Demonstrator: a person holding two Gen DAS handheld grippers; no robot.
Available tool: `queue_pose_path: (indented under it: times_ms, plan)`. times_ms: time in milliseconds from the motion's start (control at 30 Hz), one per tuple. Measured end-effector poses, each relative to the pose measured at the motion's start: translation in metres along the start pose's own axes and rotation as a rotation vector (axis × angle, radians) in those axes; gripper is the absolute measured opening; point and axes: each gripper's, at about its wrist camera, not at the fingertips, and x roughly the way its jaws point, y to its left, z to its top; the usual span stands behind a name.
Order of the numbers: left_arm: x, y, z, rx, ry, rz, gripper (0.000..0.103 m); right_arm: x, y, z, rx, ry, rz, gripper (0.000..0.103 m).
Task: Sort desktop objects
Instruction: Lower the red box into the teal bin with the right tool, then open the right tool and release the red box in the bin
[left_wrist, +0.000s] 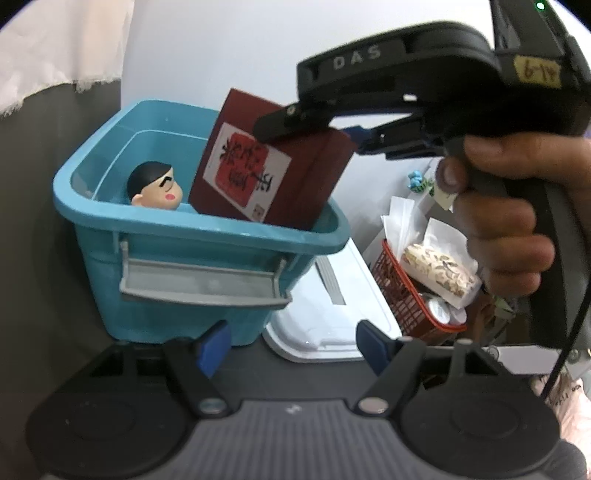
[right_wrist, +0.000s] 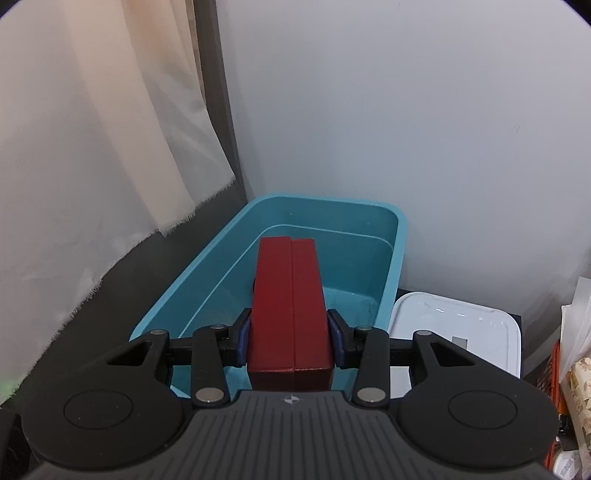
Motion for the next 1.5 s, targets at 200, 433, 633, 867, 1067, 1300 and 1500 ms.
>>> queue_pose_path:
  times_ms: [200, 433, 633, 867, 1067, 1300, 1500]
  plan:
    - [0.001, 0.002, 0.001, -0.006, 0.003, -0.002, 0.077, 0.005, -0.003, 0.002, 0.001, 0.021, -0.023, 0.044]
    - [0.003, 0.003, 0.001, -0.006, 0.011, -0.004, 0.077, 0.015, -0.006, 0.001, 0.018, 0.045, -0.028, 0.045]
    - [0.003, 0.003, 0.001, -0.004, 0.013, -0.004, 0.077, 0.011, -0.007, 0.001, 0.022, 0.028, -0.024, 0.044]
    - [0.006, 0.003, 0.0, 0.0, 0.022, 0.0, 0.077, -0.013, -0.012, -0.005, 0.004, 0.0, -0.023, 0.044]
    - [0.008, -0.001, -0.001, 0.01, 0.024, 0.0, 0.077, -0.031, -0.02, -0.015, 0.013, -0.016, -0.023, 0.044]
    - [0.007, -0.003, -0.001, 0.014, 0.022, 0.005, 0.077, -0.053, -0.027, -0.028, 0.014, -0.028, -0.015, 0.044]
    - [0.01, -0.007, -0.002, 0.022, 0.028, 0.006, 0.077, -0.067, -0.033, -0.04, 0.02, -0.037, -0.017, 0.044]
